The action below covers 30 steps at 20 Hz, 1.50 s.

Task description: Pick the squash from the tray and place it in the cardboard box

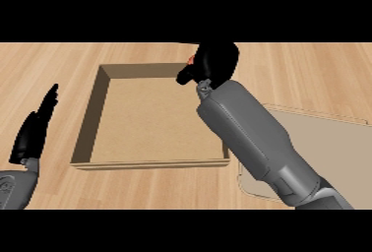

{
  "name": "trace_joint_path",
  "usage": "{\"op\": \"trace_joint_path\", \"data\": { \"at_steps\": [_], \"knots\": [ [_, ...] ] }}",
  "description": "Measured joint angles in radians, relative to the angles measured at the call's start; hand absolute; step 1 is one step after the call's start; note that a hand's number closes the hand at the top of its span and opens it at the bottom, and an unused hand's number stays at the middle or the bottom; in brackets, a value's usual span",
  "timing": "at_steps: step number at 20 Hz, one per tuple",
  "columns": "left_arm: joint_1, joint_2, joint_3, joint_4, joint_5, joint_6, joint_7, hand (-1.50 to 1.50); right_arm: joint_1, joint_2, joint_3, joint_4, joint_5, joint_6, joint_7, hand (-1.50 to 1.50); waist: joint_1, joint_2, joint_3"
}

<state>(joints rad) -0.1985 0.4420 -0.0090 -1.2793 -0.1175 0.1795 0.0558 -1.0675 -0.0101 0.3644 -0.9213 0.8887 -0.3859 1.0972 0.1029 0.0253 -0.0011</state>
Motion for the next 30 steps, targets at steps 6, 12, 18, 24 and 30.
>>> {"op": "trace_joint_path", "data": {
  "at_steps": [6, 12, 18, 24, 30],
  "knots": [
    [-0.014, -0.008, -0.013, -0.008, -0.011, -0.005, 0.016, 0.0, -0.027, 0.002, 0.022, 0.122, -0.087, -0.175, -0.056, -1.5, 0.011, 0.001, 0.0],
    [0.0, -0.015, -0.006, -0.006, -0.017, 0.006, 0.013, 0.0, -0.078, 0.004, 0.052, 0.193, -0.085, -0.372, -0.078, -1.5, -0.004, -0.006, 0.0],
    [0.003, -0.008, 0.017, 0.006, -0.013, 0.008, 0.024, 0.0, -0.1, 0.004, 0.074, 0.18, -0.042, -0.552, -0.035, -1.5, -0.037, -0.017, 0.0],
    [0.064, 0.004, 0.054, 0.011, -0.004, 0.013, 0.002, 0.0, 0.0, 0.005, 0.085, 0.033, 0.028, -0.624, -0.017, -1.5, -0.094, -0.034, 0.001],
    [0.133, 0.012, 0.083, -0.018, 0.008, 0.017, -0.012, 0.0, 0.204, -0.002, 0.064, -0.203, 0.157, -0.609, 0.018, -1.5, -0.141, -0.048, 0.001]
  ]
}}
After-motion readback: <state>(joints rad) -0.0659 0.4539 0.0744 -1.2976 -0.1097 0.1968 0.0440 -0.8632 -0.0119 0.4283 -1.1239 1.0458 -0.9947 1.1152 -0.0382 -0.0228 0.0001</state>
